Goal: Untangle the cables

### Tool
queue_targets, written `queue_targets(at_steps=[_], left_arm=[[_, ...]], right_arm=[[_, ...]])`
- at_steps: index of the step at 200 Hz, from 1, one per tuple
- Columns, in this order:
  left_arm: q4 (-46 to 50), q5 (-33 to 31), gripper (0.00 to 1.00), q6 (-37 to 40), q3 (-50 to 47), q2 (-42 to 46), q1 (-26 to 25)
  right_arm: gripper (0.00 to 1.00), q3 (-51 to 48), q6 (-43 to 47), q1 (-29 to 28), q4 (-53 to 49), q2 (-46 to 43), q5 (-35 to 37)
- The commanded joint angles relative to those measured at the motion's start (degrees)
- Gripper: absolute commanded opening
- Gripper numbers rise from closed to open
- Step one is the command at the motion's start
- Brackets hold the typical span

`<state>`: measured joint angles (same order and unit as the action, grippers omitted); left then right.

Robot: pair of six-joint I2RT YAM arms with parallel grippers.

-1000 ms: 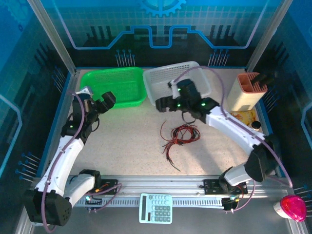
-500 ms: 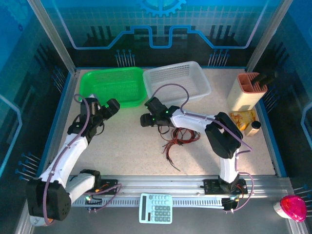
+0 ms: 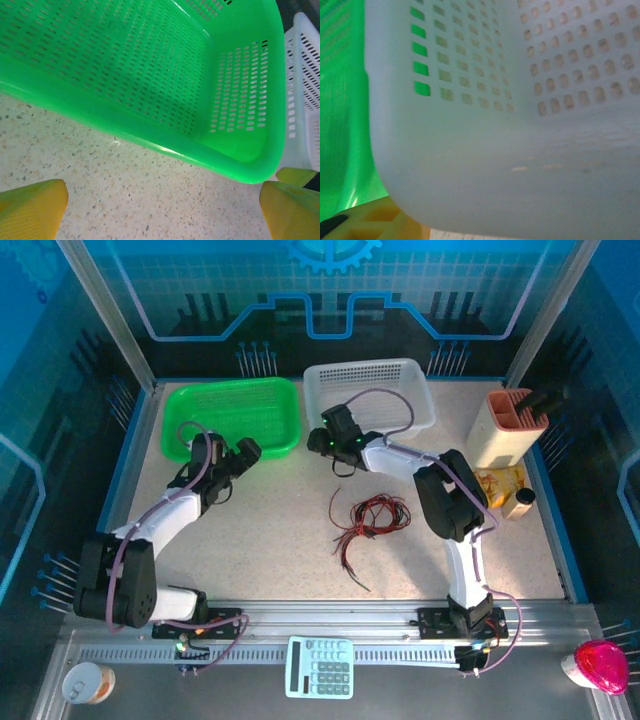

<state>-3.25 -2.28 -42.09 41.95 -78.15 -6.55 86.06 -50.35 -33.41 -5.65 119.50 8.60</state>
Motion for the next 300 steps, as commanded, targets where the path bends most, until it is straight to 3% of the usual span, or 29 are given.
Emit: queue_targets(at_steps=[1,65,129,223,263,300], left_arm=[[-4.95,-0.96,0.99,0.62,2.74,-1.89,-0.31],[-9.60,-6.38,0.99,4.86,6.89,-6.69,-0.14],[-9.97,-5.81,0.99,6.64,11.35,-9.07,0.75],[6.29,2.10,0.99,4.82,10.78,9.49,-0.52],[12.00,4.39,0.99,5.17,11.18,14.45,-5.14],[16.06,2.89,0.99,6.19,11.31,16.14,-10.41]], right_arm=[[0.56,1.64,-2.34,2.23,3.19,0.35,1.09],[0.66,-2.73,3.15,5.23,2.02,-6.27,-1.04],[0.67,-15.47,9.38,2.88,-0.18,-23.25,-1.64],[0.69,-32.74,15.40,0.49,-20.59,-48.29,5.01],[0.71,-40.05,14.27,3.95,-27.28,-56.63,6.23],[0.76,-42.95,13.89,8.25,-29.16,-56.85,3.51]])
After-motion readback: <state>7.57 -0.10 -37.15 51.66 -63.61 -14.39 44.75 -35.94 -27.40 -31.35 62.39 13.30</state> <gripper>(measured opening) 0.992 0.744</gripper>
